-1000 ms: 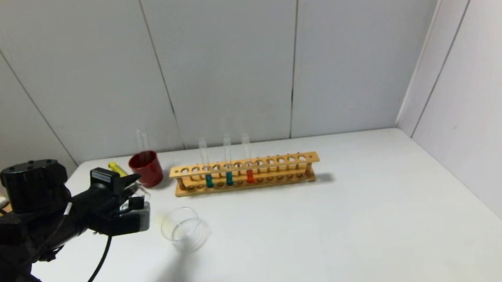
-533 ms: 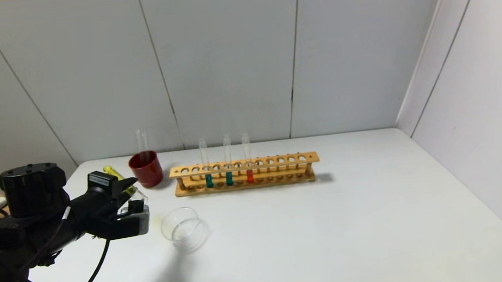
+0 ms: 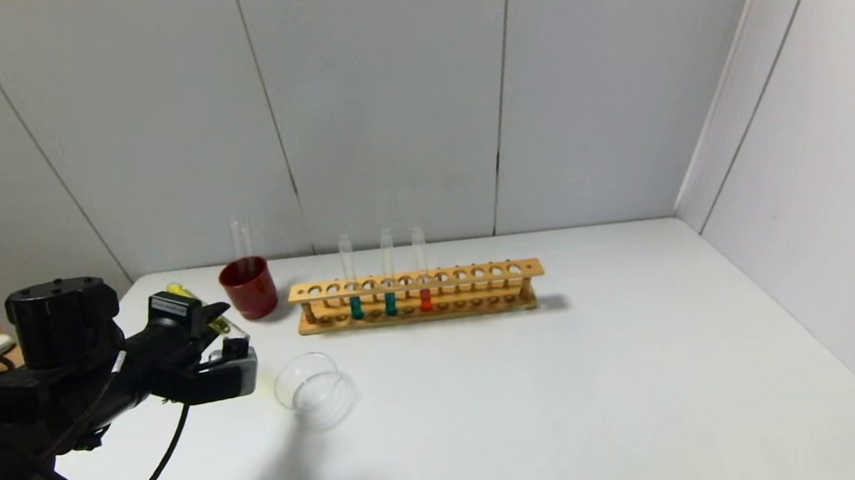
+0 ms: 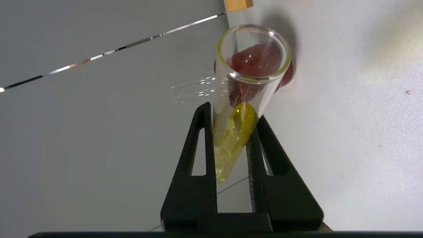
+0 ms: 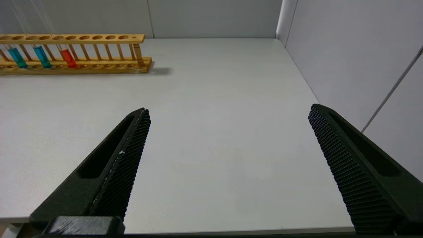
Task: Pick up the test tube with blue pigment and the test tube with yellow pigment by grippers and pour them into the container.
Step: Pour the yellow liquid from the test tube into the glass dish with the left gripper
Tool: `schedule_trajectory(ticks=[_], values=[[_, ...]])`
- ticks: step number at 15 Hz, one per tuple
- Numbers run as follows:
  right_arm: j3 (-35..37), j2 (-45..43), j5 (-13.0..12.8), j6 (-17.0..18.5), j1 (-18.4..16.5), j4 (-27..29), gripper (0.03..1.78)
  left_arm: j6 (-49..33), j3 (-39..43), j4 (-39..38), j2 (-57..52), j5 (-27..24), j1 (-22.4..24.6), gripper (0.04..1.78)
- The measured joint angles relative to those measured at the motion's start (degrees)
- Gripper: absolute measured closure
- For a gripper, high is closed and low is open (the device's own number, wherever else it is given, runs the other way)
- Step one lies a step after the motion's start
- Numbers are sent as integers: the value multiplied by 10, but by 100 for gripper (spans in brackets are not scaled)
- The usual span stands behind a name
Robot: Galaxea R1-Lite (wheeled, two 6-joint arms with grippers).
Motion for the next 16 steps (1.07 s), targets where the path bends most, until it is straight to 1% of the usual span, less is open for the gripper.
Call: schedule_trajectory(ticks=[10, 16], values=[[0, 0, 0, 0, 0, 0, 6, 12, -3, -4, 20, 1, -10, 150], [0, 0, 0, 0, 0, 0, 6, 44, -24, -5, 37, 2, -11, 150]])
